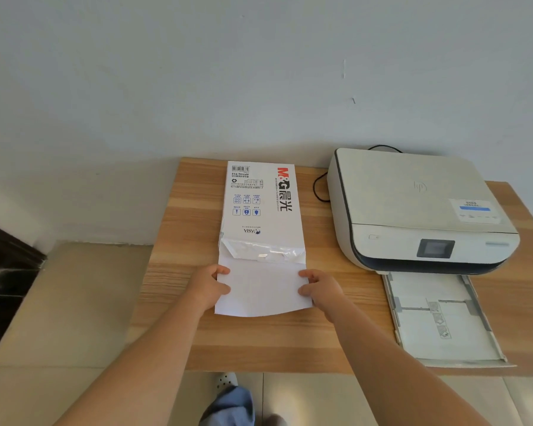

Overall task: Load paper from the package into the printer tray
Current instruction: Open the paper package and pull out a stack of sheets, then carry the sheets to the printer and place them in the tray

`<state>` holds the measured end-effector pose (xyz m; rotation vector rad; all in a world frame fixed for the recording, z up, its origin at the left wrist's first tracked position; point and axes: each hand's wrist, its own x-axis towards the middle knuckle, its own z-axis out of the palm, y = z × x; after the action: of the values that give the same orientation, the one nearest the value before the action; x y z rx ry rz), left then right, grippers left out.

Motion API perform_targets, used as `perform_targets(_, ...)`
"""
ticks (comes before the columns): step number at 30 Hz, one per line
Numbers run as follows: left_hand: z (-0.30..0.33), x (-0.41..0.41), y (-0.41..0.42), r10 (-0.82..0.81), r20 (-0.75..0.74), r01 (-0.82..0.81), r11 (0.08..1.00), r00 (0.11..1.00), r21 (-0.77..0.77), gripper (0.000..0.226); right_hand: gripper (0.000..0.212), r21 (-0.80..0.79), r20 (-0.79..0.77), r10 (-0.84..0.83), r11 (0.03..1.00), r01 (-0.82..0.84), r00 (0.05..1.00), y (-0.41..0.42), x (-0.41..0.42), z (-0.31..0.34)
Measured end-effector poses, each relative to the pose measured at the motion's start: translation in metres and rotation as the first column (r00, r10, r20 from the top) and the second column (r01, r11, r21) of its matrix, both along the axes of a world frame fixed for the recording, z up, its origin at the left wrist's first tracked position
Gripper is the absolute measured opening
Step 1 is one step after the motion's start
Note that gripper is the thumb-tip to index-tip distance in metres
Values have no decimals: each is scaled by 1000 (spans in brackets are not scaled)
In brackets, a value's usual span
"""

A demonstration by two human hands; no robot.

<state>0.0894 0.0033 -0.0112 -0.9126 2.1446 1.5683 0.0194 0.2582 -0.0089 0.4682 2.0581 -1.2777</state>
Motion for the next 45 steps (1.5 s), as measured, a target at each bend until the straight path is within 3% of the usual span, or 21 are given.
perform_targets(5, 8, 19, 10, 35, 22, -37, 994, 999, 99, 43, 61, -90, 30, 43, 995, -40, 999, 12, 10, 7)
perform_targets(14, 35, 51, 23, 24, 36, -28, 989, 999, 142, 49, 59, -271, 140, 34, 962, 6, 990, 29, 36, 33)
perform_targets(23, 57, 75, 32, 64, 32, -69, 982, 997, 178, 54, 59, -268, 132, 76, 963, -38, 988, 36, 59, 60)
perform_targets(31, 72, 99, 28, 65, 17, -67, 962, 998, 264, 53, 40, -274, 36, -49, 960, 57, 998, 38, 86, 71)
perform_targets(45, 100, 167, 9, 32, -45, -17, 956, 998, 294, 51, 40, -238, -76, -82, 969, 62, 994, 27, 161, 93)
